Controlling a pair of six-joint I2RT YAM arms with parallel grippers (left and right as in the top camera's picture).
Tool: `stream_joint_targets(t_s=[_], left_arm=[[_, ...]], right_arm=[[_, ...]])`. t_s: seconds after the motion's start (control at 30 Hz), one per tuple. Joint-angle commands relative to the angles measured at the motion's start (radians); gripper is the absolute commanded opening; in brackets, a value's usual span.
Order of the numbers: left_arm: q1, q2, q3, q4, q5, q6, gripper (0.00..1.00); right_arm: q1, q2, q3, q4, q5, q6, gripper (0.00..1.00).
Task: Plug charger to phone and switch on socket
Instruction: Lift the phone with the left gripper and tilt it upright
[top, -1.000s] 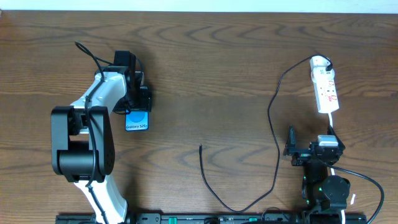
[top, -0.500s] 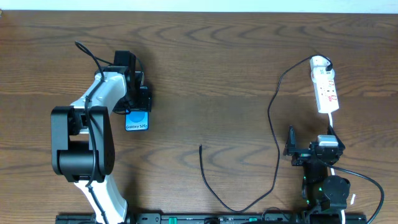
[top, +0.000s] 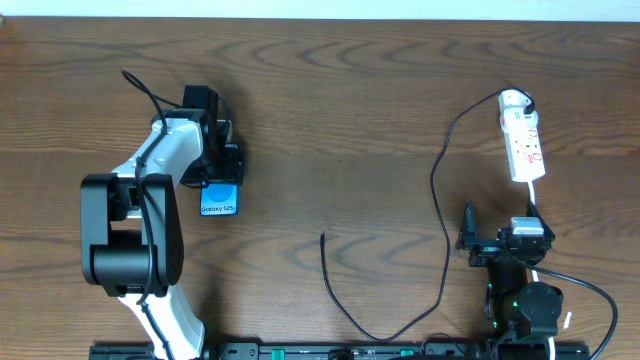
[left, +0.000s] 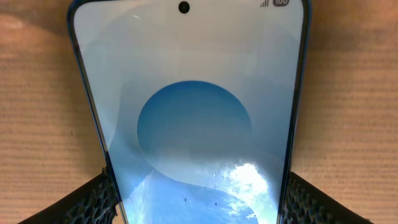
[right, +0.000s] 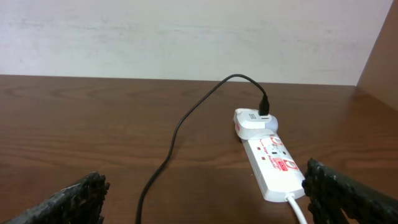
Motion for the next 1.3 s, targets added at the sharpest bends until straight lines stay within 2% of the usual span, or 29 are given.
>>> stream_joint_targets(t_s=[0.0,0.57,1.03,1.27], left_arm=[[0.003,-0.048,-0.01,-0.012,-0.002,0.009,0.07],[0.003,-0.146,-0.01,-0.023,0.018,0.008,0.07],[0.003,-0.146,-0.01,-0.024,0.428,-0.013,0.07],[0.003,-0.146,-0.01,-0.002,0.586,-0.066,0.07]], right_arm=[[0.008,-0.008,-0.001,-0.003,0.005,-0.009,0.99],[0.008,-0.008,-0.001,-0.003,0.005,-0.009,0.99],[0.008,-0.008,-0.001,-0.003,0.005,-0.009,0.99],[0.008,-0.008,-0.001,-0.003,0.005,-0.009,0.99]])
